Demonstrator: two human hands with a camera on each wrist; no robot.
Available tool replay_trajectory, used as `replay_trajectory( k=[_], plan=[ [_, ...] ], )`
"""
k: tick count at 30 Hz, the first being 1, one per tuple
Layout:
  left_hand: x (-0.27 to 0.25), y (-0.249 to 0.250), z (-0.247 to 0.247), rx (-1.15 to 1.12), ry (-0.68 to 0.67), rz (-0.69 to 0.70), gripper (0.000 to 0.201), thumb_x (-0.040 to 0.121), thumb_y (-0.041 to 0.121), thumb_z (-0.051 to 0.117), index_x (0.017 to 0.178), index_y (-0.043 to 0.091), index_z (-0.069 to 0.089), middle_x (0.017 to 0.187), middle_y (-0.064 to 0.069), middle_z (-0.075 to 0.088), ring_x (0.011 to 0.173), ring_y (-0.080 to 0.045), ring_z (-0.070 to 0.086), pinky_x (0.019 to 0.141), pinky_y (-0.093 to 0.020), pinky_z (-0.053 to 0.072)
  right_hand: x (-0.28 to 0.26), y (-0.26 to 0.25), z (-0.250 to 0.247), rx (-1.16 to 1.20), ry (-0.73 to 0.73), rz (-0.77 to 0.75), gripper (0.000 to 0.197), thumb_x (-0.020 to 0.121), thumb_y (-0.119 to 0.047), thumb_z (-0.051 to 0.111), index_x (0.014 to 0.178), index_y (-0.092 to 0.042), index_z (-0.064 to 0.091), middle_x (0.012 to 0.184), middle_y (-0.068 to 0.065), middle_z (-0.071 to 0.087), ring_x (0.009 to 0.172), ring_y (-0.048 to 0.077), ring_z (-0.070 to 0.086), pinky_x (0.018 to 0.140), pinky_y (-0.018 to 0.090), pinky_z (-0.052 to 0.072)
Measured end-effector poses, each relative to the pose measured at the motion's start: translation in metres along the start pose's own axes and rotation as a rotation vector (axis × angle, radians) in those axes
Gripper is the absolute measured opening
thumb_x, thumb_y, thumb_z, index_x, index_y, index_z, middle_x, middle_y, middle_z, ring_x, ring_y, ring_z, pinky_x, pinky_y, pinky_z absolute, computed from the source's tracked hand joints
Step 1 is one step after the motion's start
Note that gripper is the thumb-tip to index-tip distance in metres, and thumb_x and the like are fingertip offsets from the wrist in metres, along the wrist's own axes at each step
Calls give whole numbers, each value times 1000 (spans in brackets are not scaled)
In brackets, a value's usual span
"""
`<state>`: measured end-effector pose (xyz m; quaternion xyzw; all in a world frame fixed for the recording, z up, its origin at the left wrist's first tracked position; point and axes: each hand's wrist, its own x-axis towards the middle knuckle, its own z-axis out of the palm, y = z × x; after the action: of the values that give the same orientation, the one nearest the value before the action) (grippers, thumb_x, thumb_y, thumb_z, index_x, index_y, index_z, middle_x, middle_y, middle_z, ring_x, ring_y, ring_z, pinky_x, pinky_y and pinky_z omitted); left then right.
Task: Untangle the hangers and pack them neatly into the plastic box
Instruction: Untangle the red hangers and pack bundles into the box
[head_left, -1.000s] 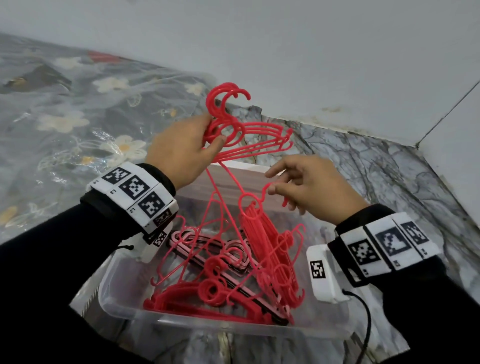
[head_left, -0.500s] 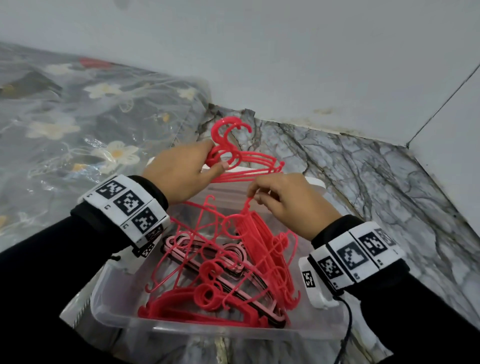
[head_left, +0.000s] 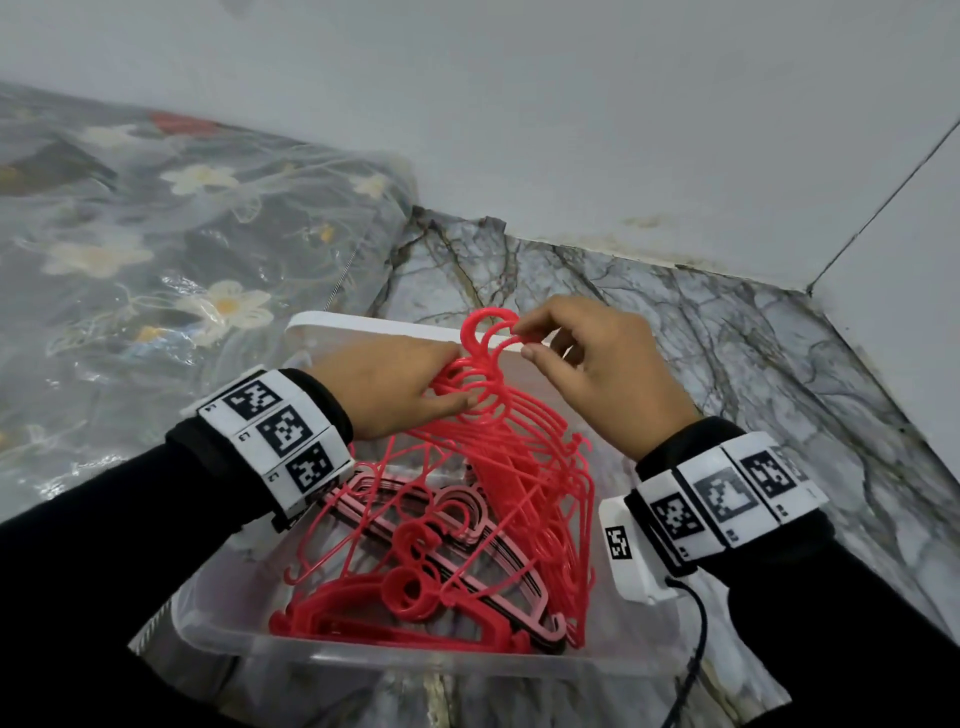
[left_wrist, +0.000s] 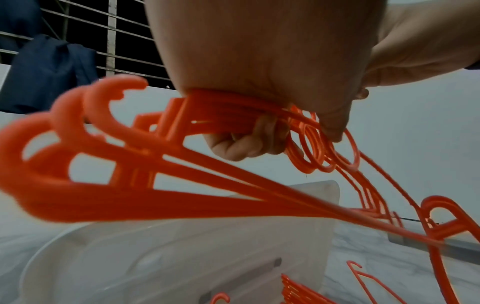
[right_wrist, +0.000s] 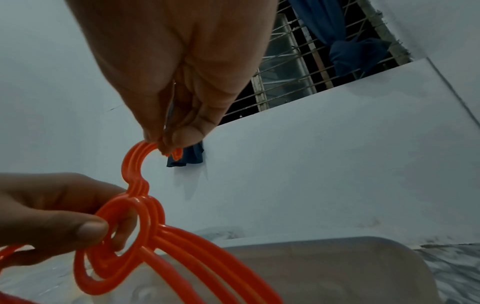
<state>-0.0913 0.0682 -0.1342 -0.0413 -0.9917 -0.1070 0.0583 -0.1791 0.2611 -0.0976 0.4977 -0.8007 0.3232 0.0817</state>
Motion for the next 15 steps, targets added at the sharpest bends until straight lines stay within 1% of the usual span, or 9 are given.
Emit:
replay_trajectory(
  k=[1,2,4,5,7,9,10,13,15],
  plan=[
    [0,0,0,43,13,-16,40,90,59,39,88,21,48,74,8,51,67,-14,48,62,-32,34,0,2,0,4,-6,32,13,85,-14,67,97,-20,63,90,-8,64,67,5,55,65,7,41],
    [0,-1,1,83,19,-31,39,91,59,36,86,21,47,75,8,51,66,-15,48,62,-32,33,-1,6,0,4,-26,75,16,85,-16,67,97,-22,60,91,-9,62,67,4,55,63,7,40],
    [0,-4,1,144,14,-54,42,91,59,30,94,22,50,84,4,60,73,-18,55,64,-31,38,-3,12,1,-21,-117,177,20,85,-19,66,99,-25,53,91,-10,58,69,3,55,61,9,39],
    [-1,-5,0,168,16,-61,45,90,59,25,99,23,51,89,3,63,78,-20,58,65,-31,39,-5,15,2,-48,-182,220,22,86,-22,66,101,-24,51,91,-9,58,72,4,55,61,11,38],
    [-1,-7,0,214,39,-63,47,87,56,21,101,23,51,92,1,65,81,-23,59,64,-31,37,-10,18,8,-122,-317,265,25,86,-27,65,104,-22,50,91,-8,58,78,9,55,66,21,41],
    [-2,-8,-1,225,71,-71,36,91,50,26,95,22,48,93,-1,65,82,-25,59,63,-32,35,-14,19,16,-186,-414,251,24,87,-30,65,103,-18,53,93,-5,60,84,13,55,72,28,44],
    [-2,-8,-1,219,78,-81,33,92,48,28,94,22,48,92,-2,65,82,-25,59,62,-32,34,-15,18,20,-207,-440,235,21,87,-30,64,101,-17,54,93,-3,60,85,15,55,72,28,43],
    [-3,-8,-3,206,58,-112,33,90,51,32,93,24,50,86,3,63,77,-22,57,59,-30,33,-16,17,32,-260,-434,183,14,89,-27,61,94,-19,51,88,-4,55,83,18,54,67,25,32],
    [-4,-8,-3,223,78,-135,31,89,56,37,85,27,47,77,8,55,70,-17,50,51,-28,25,-16,15,37,-302,-419,132,13,90,-24,59,90,-20,47,88,-1,57,85,21,55,67,26,30]
  ],
)
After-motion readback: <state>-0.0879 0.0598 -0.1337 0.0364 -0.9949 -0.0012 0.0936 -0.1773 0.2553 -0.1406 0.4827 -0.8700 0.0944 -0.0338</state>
